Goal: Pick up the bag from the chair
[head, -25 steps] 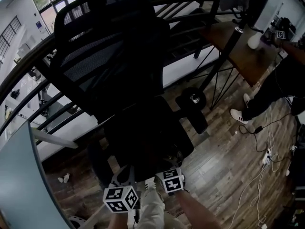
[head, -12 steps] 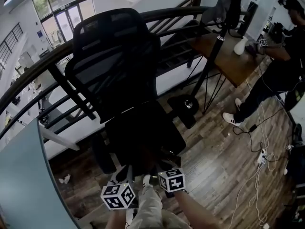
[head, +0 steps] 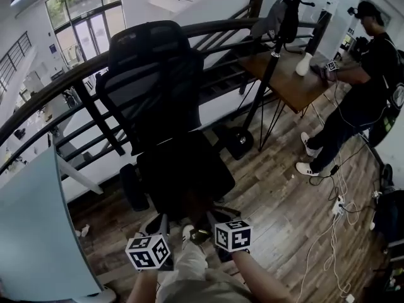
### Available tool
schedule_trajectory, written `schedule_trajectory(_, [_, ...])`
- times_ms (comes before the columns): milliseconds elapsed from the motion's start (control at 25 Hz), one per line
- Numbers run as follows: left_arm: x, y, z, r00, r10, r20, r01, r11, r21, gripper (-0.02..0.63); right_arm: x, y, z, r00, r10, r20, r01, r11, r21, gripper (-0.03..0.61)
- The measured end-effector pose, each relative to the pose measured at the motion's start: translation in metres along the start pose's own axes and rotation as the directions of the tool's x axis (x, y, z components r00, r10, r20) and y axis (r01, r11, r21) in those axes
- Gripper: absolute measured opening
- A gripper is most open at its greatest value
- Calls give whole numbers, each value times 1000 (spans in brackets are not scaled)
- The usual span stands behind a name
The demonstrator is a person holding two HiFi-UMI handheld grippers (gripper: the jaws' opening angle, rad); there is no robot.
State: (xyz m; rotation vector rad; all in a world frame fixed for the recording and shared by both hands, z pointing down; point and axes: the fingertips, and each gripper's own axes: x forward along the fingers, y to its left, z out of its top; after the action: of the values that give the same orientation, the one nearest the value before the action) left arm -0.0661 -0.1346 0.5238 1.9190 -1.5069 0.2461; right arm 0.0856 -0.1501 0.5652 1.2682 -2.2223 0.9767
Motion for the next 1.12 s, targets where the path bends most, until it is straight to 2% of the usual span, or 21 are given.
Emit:
schedule_trajectory(360, [-53,-30,-1,999,-34,28,32,998,62,3,-77,32,3,995,30,95,-29,1000,-4,23])
schedule_trajectory(600, [-83,-53,-17,998,-63,26,59,990,126,3,-117,49,-2,985,48,165,-47,999,-12,23])
schedule_trajectory(880, [-100,-68,-23,995,-93,35,87,986,139,3,-150,57,-9,977,50,207,-53,999,10,23])
schedule_trajectory(1120, [-109,-75,-24,994,-99,55,91,986,137,3,-161,59,-21,978,54,200,-56,998,3,23])
